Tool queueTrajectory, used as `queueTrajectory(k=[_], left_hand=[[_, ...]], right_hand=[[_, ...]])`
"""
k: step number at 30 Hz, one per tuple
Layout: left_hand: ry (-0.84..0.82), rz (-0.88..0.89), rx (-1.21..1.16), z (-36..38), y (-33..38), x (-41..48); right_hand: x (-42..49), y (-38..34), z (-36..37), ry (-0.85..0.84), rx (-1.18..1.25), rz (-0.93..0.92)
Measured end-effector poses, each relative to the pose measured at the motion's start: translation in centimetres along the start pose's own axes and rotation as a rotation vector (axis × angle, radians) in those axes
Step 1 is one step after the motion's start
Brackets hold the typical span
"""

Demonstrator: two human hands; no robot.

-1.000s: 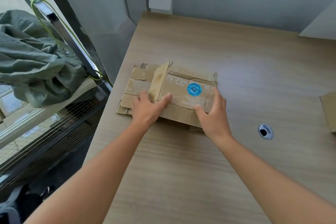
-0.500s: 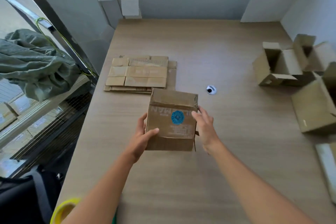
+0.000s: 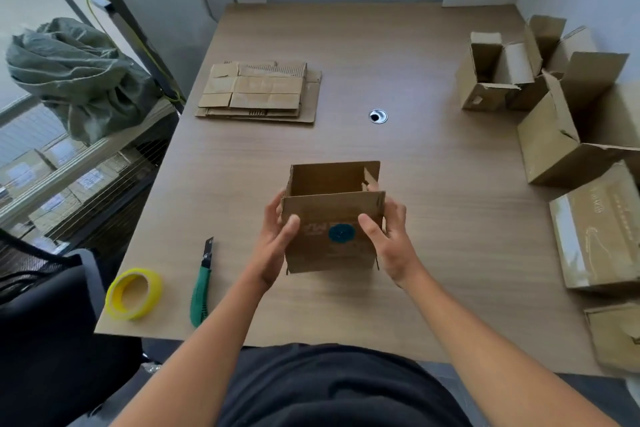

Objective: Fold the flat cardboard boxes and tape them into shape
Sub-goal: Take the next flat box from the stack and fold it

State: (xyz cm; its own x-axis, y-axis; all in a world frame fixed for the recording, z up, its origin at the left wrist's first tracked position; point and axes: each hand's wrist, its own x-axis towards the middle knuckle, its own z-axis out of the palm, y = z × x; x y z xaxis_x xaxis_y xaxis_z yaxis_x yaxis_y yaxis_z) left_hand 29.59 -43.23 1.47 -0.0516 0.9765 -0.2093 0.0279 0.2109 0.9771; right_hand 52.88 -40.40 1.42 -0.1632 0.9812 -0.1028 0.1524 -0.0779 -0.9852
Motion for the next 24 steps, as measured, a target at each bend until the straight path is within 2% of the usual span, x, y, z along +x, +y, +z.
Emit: queueTrajectory(k=[5, 11, 14, 17, 21, 24], left_hand=[[0.099, -0.054, -0.028, 1.5, 0.7, -1.2], [0.185, 0.009, 0.27, 1.7, 0.3, -1.4], [0.139, -0.038, 0.138, 1.6, 0.6, -1.3], [0.027, 0.035, 0.307, 1.2, 0.7, -1.0], [0.053, 0.222, 0.397, 1.0, -1.1, -1.7], [0.054, 0.21, 0.427, 0.5, -2.6, -2.1]], right_hand=[[-0.9, 1.0, -0.1, 0.002, -0.009, -0.098], [-1.9, 2.3, -0.1, 0.069, -0.048, -0.073], [-2.7, 2.9, -0.3, 0.072, -0.033, -0.019], [-3.1, 3.5, -1.0, 0.013, -0.188, 0.035], [-4.4, 4.5, -0.5, 0.04, -0.259, 0.006], [-5.4, 4.7, 0.6, 0.058, -0.349, -0.029]])
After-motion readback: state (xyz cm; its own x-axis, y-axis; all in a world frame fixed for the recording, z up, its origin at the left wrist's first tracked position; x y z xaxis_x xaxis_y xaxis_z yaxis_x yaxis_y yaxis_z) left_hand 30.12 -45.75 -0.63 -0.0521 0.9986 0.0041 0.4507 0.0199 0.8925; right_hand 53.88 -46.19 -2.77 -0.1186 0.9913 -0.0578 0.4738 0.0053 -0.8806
